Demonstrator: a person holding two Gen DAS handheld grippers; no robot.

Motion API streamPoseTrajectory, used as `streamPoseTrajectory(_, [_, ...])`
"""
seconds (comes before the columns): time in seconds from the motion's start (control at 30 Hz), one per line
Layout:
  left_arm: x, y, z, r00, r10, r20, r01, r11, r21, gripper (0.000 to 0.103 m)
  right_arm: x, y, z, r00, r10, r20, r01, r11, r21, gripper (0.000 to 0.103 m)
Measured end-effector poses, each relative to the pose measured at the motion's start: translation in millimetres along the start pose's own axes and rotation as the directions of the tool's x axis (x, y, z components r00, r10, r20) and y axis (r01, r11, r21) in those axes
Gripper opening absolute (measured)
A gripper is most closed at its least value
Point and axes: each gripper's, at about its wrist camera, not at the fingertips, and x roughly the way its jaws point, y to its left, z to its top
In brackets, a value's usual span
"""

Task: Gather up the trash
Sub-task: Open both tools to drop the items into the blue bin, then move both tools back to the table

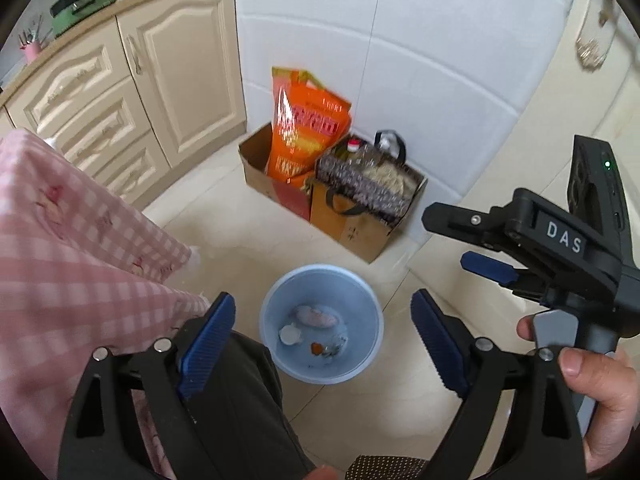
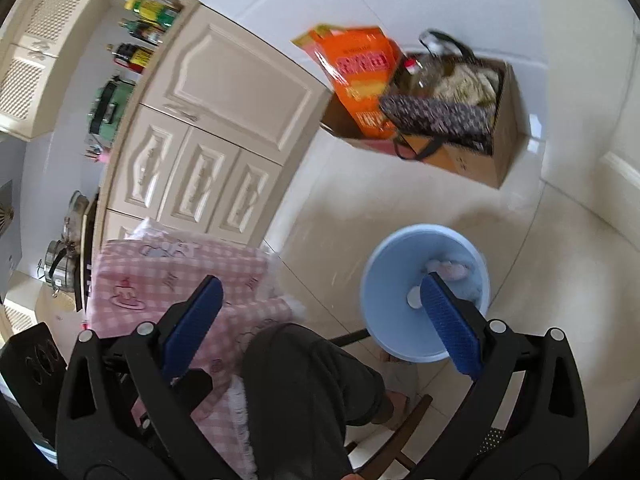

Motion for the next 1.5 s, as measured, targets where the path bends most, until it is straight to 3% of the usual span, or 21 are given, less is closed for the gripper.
streamPoseTrajectory(0.17, [-58.9,1.2,4.9,0.993,-0.016,0.120,0.015,1.000,0.008,0.090,-35.0,48.8,2.1,0.997,0.041,0.068,-0.035,0.996,-0.086,0.097])
streamPoseTrajectory(0.33, [-118.0,12.6,1.8,0.973,-0.003,0.231,0.002,1.000,0.005,0.092,-66.4,114.3,-3.3,0.988,0.106,0.114,-0.080,0.974,-0.211,0.097])
streamPoseTrajectory(0.5, [-162.1,36.3,-5.2,0.956,-0.010,0.294,0.018,1.000,-0.025,0.093,-79.8,167.7,-16.5,0.981,0.156,0.116,-0.113,0.943,-0.313,0.097])
streamPoseTrajectory(0.67, [-203.4,60.3,-14.9,0.929,0.051,0.366,-0.030,0.998,-0.062,0.095,-89.0,218.5,-37.2,0.975,0.195,0.107,-0.136,0.903,-0.408,0.097])
streamPoseTrajectory(0.97, [-274.9,111.7,-33.4,0.870,0.175,0.461,-0.097,0.978,-0.187,0.095,-98.6,281.0,-71.6,0.967,0.235,0.097,-0.152,0.842,-0.517,0.097])
streamPoseTrajectory(1.2, [-319.6,153.1,-58.8,0.821,0.273,0.502,-0.148,0.950,-0.273,0.095,-96.4,328.3,-106.1,0.964,0.253,0.078,-0.152,0.770,-0.620,0.097])
streamPoseTrajectory(1.33, [-343.1,181.7,-80.2,0.783,0.346,0.517,-0.181,0.922,-0.343,0.095,-90.8,352.0,-126.0,0.964,0.257,0.062,-0.151,0.729,-0.668,0.097])
streamPoseTrajectory(1.5, [-360.3,218.7,-105.9,0.756,0.410,0.510,-0.196,0.885,-0.422,0.095,-82.2,377.7,-148.5,0.965,0.258,0.045,-0.150,0.688,-0.710,0.097])
